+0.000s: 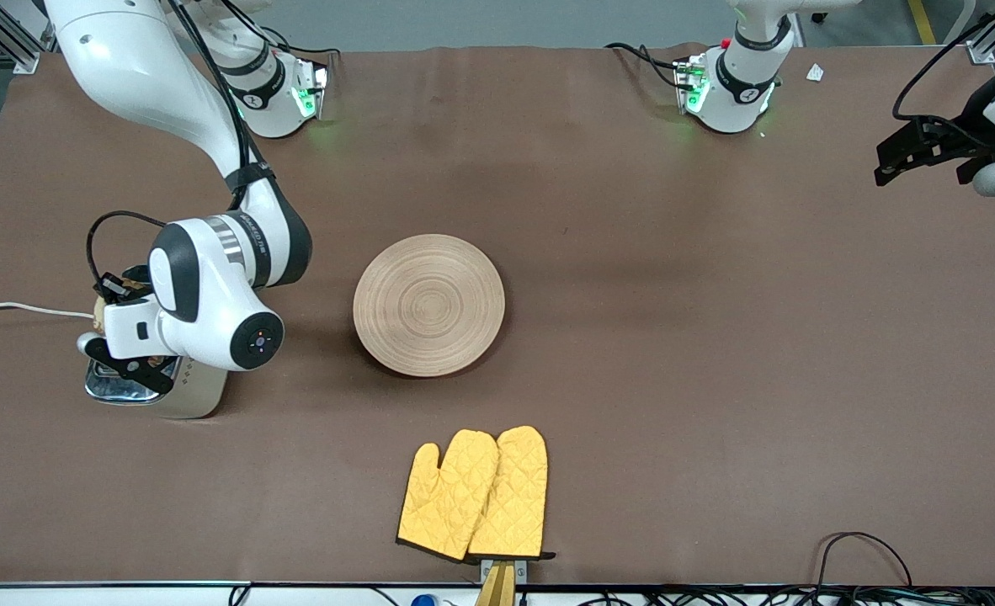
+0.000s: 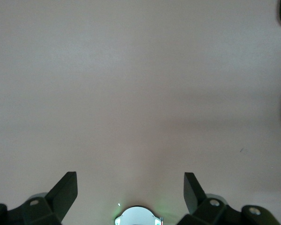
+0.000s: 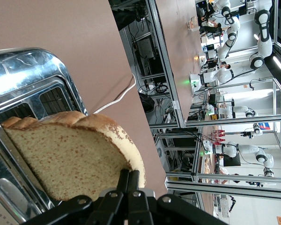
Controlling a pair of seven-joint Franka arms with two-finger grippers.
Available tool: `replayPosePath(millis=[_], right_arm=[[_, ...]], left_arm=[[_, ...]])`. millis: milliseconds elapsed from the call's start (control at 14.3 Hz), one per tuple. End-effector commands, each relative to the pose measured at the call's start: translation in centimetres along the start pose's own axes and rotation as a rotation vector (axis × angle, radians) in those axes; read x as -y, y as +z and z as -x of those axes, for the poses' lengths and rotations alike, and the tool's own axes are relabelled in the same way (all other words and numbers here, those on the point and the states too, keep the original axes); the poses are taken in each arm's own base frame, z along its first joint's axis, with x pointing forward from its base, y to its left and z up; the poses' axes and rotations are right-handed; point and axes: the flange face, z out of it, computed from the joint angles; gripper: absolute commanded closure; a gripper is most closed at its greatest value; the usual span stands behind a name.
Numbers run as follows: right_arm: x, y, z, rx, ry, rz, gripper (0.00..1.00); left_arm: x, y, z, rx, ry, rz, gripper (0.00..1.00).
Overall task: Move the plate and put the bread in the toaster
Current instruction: 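Lower the bread into the toaster slot with the right gripper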
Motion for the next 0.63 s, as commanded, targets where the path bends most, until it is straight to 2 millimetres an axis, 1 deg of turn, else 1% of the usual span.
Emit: replayPosePath(millis=[0,70,139,279,418,488,557], right_arm=[[0.1,0.3,-0.5,0.006,0.005,0.015,1.0],[0.6,0.6,-0.4,0.01,0.0,0.015,1.0],[1.7,1.0,-0.2,0.014,-0.015,0.028,1.0],[3.2,1.2,0.6,0.019,-0.039,0.039,1.0],[3.9,1.4,0.7,0.019,-0.044,0.038,0.99],[3.8,1.9,0.4,0.034,-0.043,0.031,0.96],[4.2,2.3,0.2,0.047,-0.052,0.01,0.83]], left_arm=[[-0.1,-0.3,0.3,-0.006,-0.012,0.008,0.0],[-0.1,-0.3,0.3,-0.006,-0.012,0.008,0.0],[-0.1,-0.3,0.3,-0.006,-0.012,0.006,0.0],[0.0,-0.3,0.3,-0.008,-0.011,0.005,0.0],[-0.1,-0.4,0.4,-0.01,-0.01,0.002,0.0],[0.0,-0.4,0.4,-0.008,-0.011,-0.002,0.0],[0.0,-0.4,0.4,-0.008,-0.011,-0.003,0.0]])
